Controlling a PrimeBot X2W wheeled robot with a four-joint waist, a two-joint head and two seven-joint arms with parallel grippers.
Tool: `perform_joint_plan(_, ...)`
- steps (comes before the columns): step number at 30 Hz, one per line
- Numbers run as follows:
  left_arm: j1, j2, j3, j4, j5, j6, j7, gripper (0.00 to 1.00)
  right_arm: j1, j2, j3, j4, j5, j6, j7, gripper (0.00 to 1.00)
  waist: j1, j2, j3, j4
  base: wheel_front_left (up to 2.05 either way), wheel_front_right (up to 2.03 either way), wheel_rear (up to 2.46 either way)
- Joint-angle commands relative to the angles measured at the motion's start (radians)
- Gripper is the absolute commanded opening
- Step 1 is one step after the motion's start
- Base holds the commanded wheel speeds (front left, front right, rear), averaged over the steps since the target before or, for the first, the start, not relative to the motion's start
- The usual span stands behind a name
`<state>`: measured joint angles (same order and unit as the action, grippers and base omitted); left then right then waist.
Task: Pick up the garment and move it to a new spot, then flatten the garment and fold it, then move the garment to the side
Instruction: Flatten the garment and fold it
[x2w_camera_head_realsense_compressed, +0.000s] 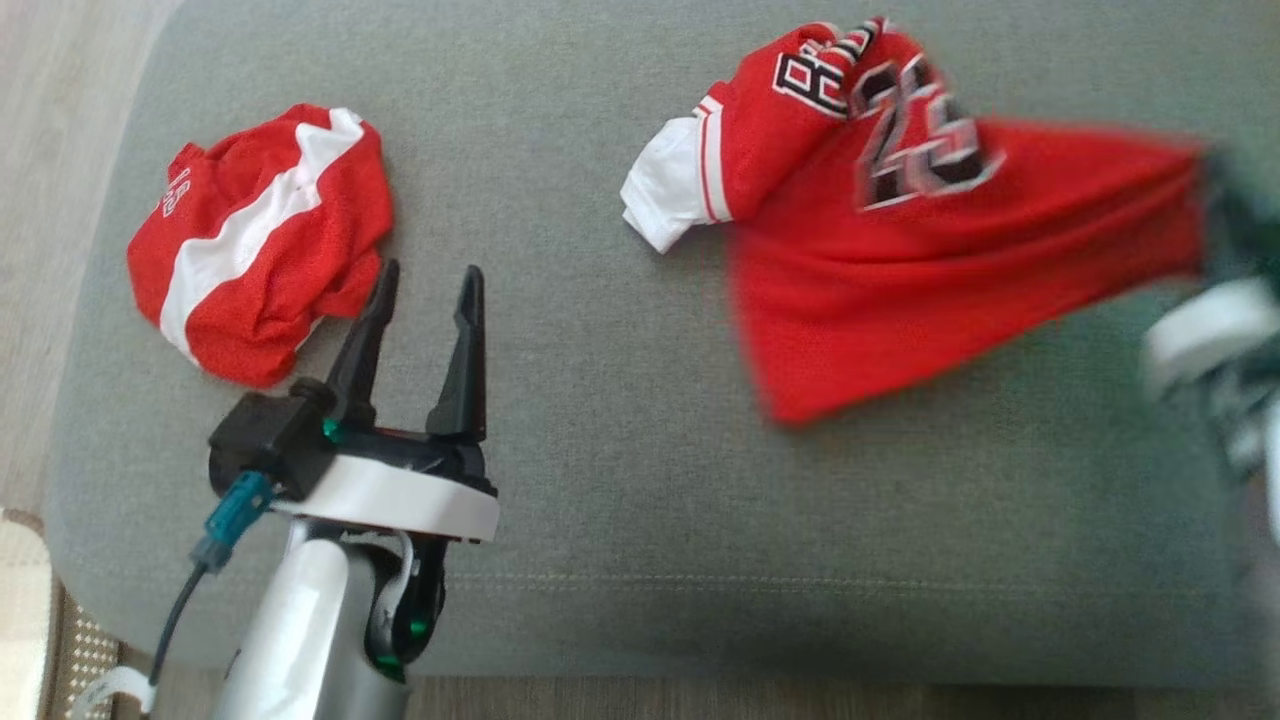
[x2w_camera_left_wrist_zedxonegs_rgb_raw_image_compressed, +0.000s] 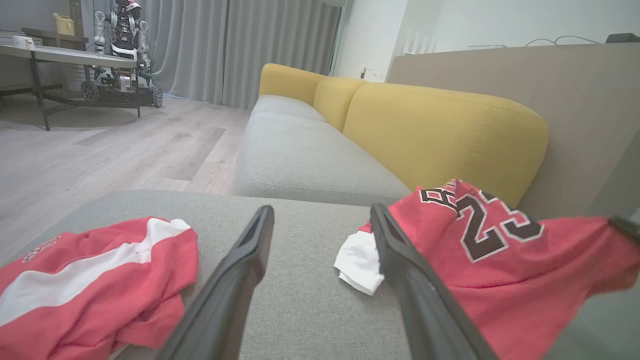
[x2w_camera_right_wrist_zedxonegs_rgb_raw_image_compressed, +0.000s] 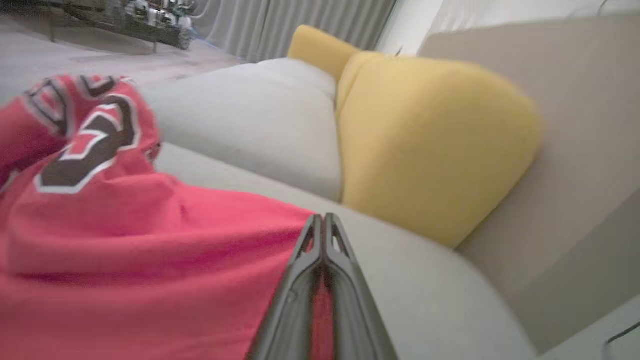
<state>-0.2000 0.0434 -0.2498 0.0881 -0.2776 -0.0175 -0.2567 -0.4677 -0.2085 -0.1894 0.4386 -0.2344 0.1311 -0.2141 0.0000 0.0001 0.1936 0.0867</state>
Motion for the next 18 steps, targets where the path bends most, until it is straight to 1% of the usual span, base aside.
perform_joint_plan(1,-0.049,0.007,0.019,-0.034,-0.012,0.006,-0.005,1.00,-0.095,-0.077,0.022,-0.042,-0.048,0.000,0.024,0.00,0.0000,-0.0001,0.008,0.012,0.00,0.00,0.00)
perform_joint_plan(5,-0.063,0.007,0.000,-0.040,-0.027,0.011,-0.005,1.00,-0.220,-0.200,0.045,-0.016,-0.120,0.000,0.063,0.00,0.0000,-0.0001,0.030,0.035,0.00,0.00,0.00)
perform_joint_plan(10,-0.082,0.007,-0.024,-0.042,-0.045,0.015,-0.005,1.00,-0.359,-0.303,0.104,0.101,-0.194,0.000,0.120,0.00,0.0000,-0.0001,0.067,0.077,0.00,0.00,0.00)
perform_joint_plan(14,-0.102,0.007,-0.045,-0.046,-0.058,0.019,-0.005,1.00,-0.463,-0.353,0.115,0.220,-0.240,0.000,0.137,0.00,0.0000,-0.0001,0.109,0.112,0.00,0.00,0.00)
perform_joint_plan(15,-0.102,0.007,-0.045,-0.046,-0.058,0.019,-0.005,1.00,-0.463,-0.353,0.115,0.220,-0.240,0.000,0.137,0.00,0.0000,-0.0001,0.109,0.112,0.00,0.00,0.00)
perform_joint_plan(18,-0.116,0.007,-0.060,-0.046,-0.064,0.019,-0.005,1.00,-0.519,-0.359,0.112,0.317,-0.252,0.000,0.146,0.00,0.0000,-0.0001,0.137,0.136,0.00,0.00,0.00)
